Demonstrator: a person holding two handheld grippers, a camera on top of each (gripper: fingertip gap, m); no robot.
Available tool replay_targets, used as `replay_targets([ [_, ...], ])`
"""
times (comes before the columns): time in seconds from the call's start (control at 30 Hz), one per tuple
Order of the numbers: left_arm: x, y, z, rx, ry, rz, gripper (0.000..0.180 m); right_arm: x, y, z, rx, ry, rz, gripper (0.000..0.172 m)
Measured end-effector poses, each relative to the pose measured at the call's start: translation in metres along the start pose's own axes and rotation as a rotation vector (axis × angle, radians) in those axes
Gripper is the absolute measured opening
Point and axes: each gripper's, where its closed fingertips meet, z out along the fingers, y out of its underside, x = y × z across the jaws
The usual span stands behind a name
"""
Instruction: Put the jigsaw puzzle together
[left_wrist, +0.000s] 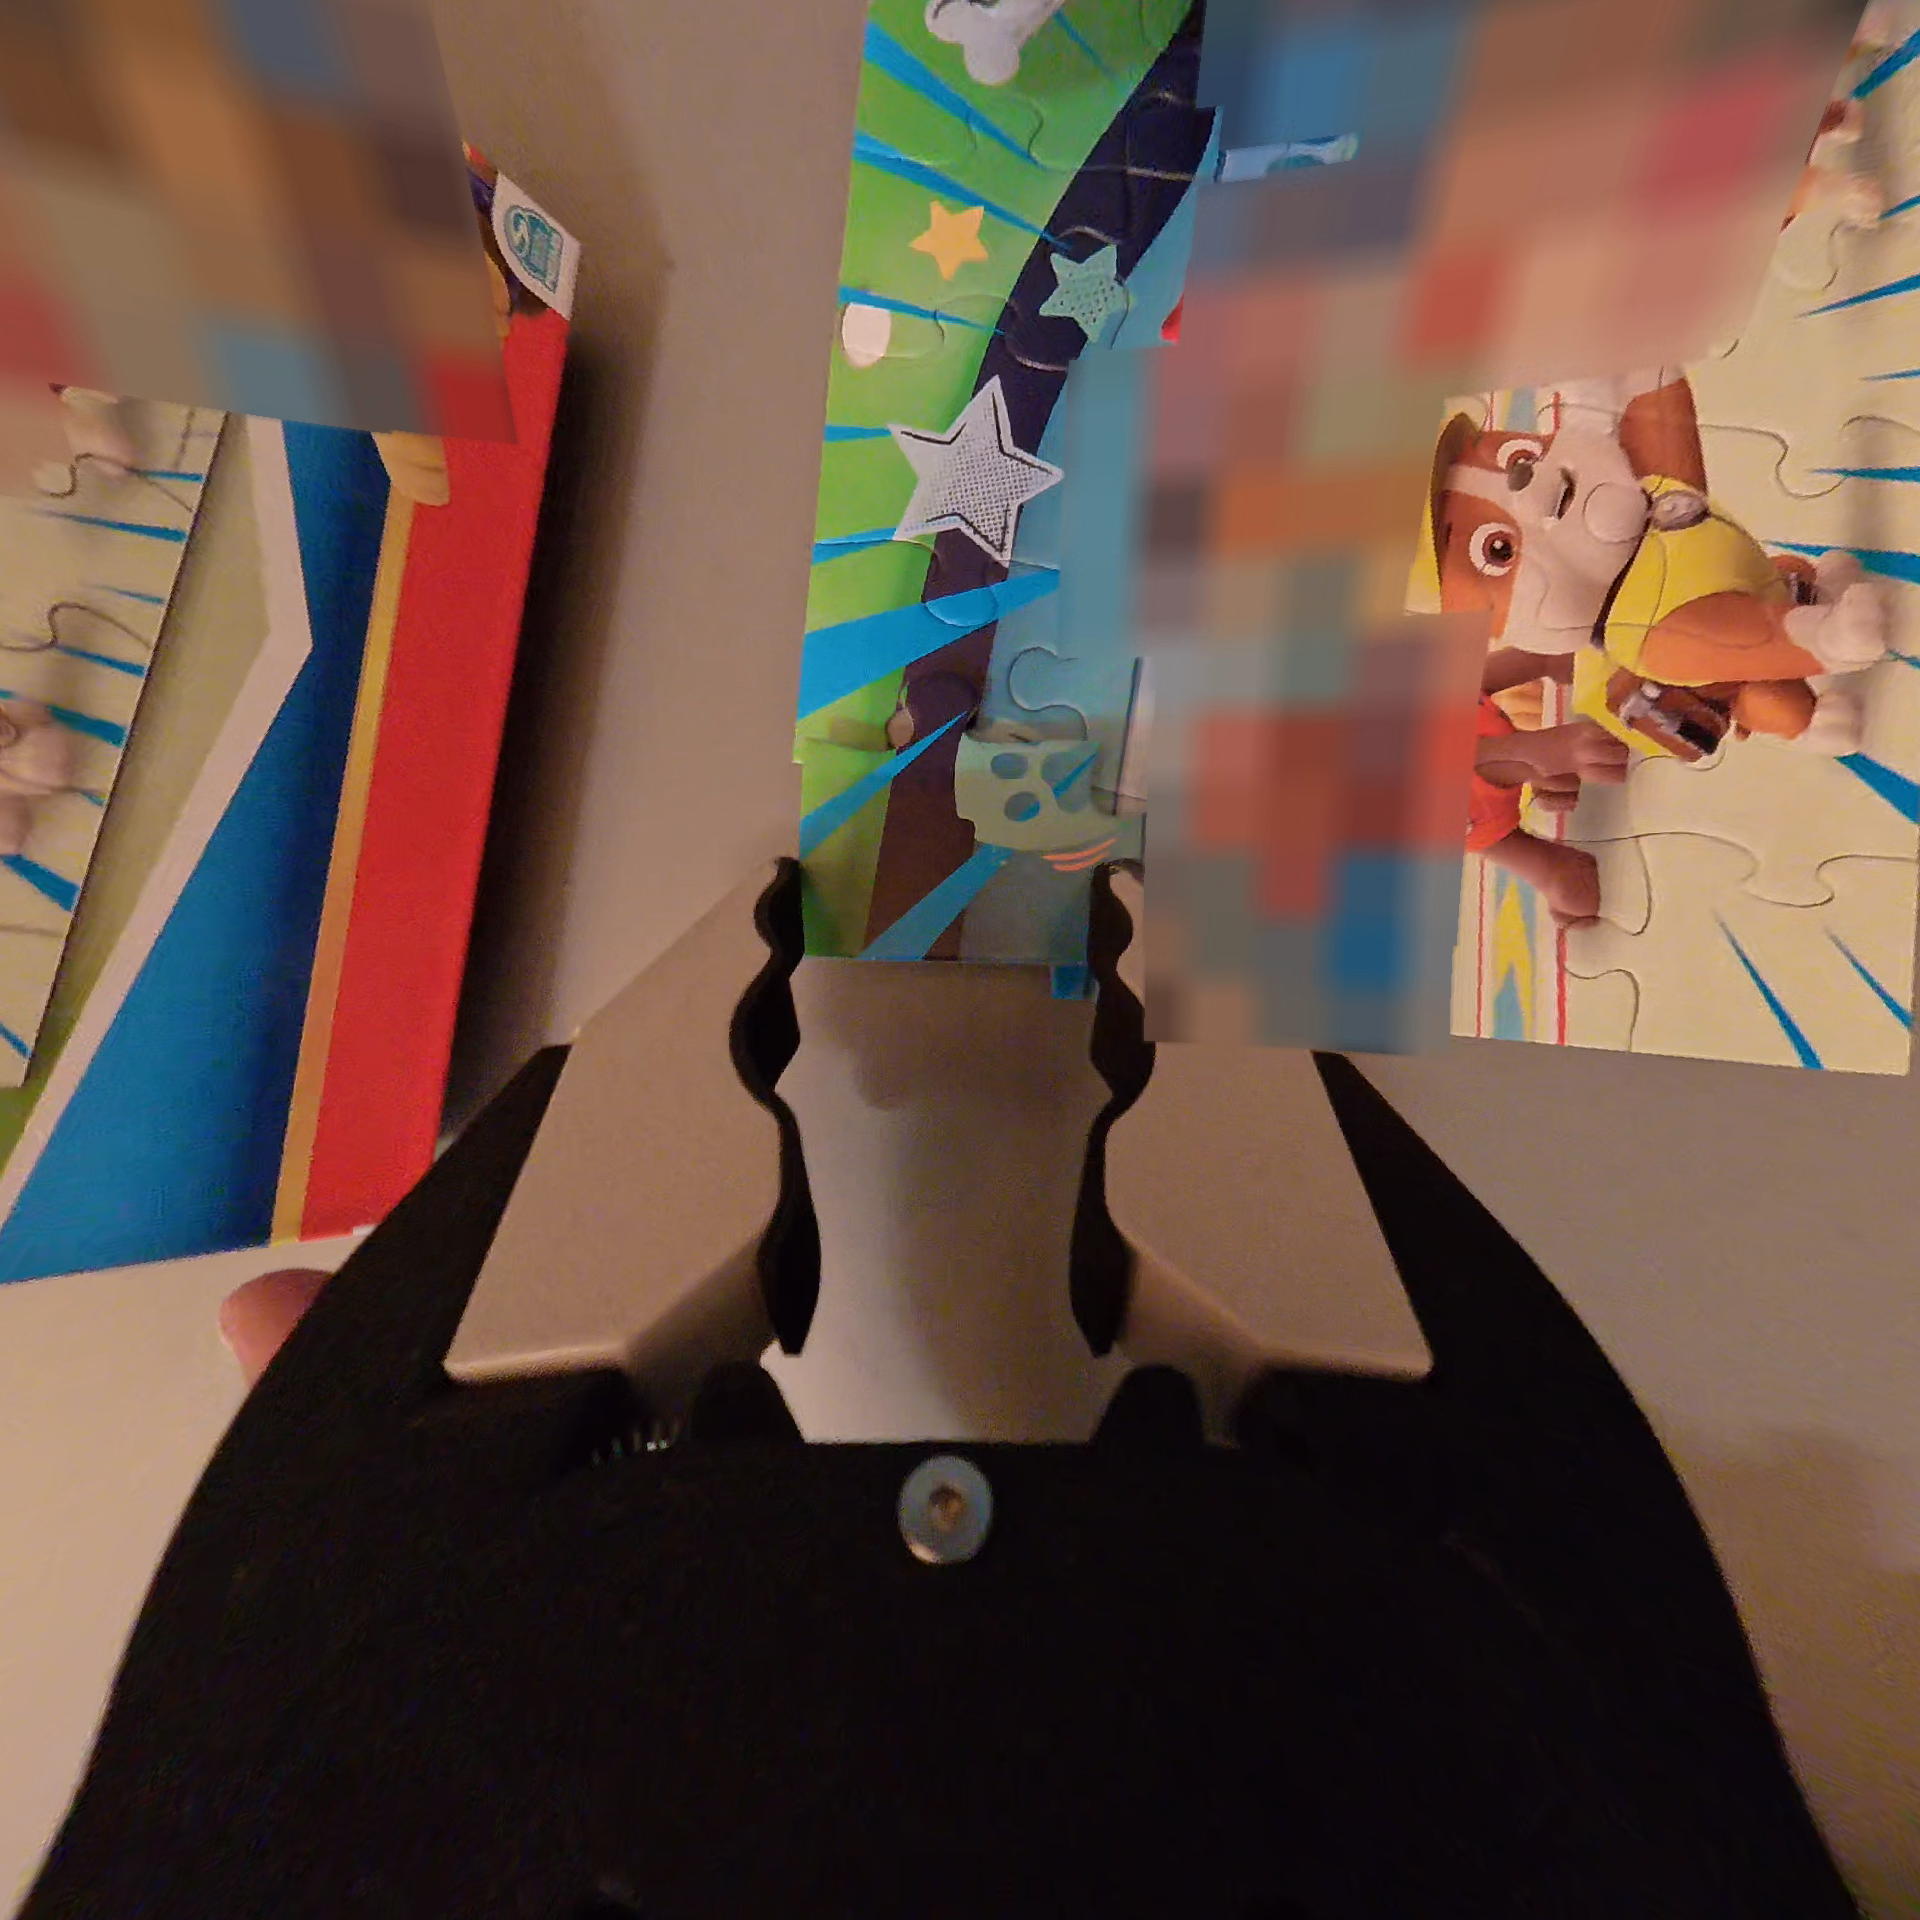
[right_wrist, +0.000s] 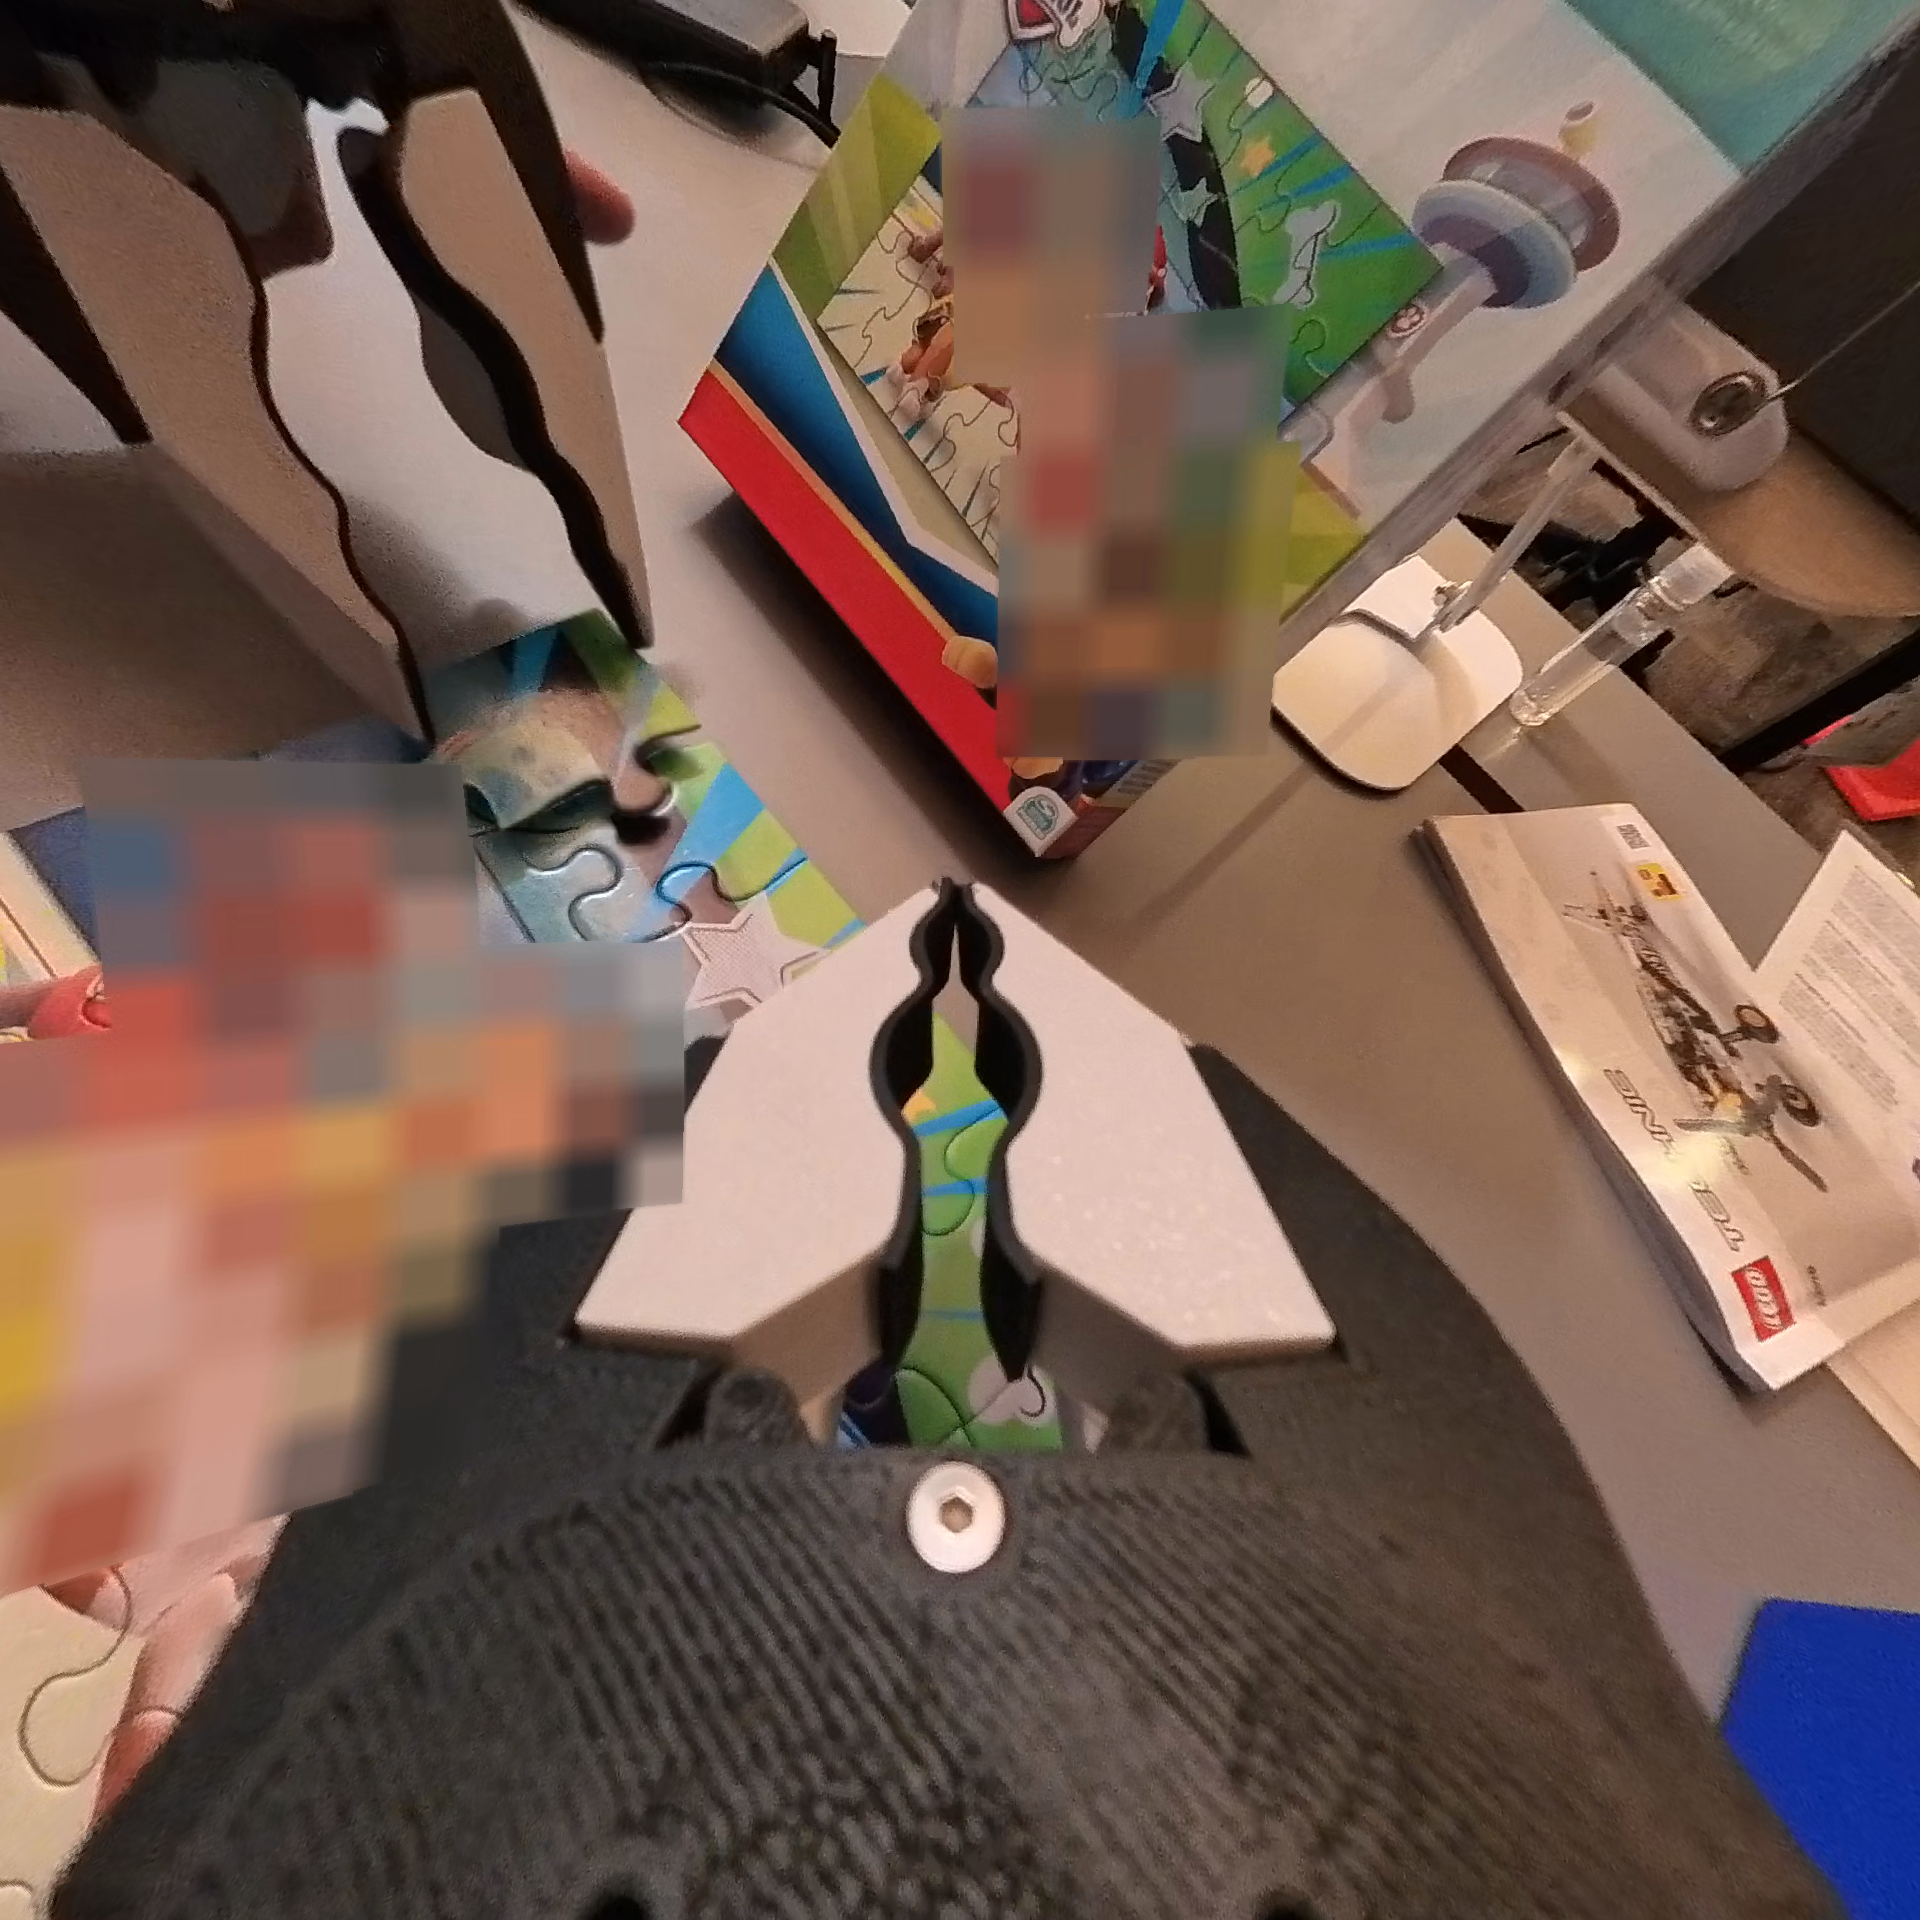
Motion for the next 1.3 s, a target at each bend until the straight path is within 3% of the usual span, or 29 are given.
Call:
replay_targets([
  [0.27, -0.003, 0.0051, 0.0027, -0.075, 0.058, 0.066, 0.054, -0.0044, -0.0018, -0.0001, -0.007, -0.003, -0.029, 0.0],
  [1.3, -0.0041, 0.0023, 0.001, -0.055, 0.078, 0.033, 0.054, -0.007, 0.0055, 0.0053, -0.032, -0.02, -0.025, 0.0],
])
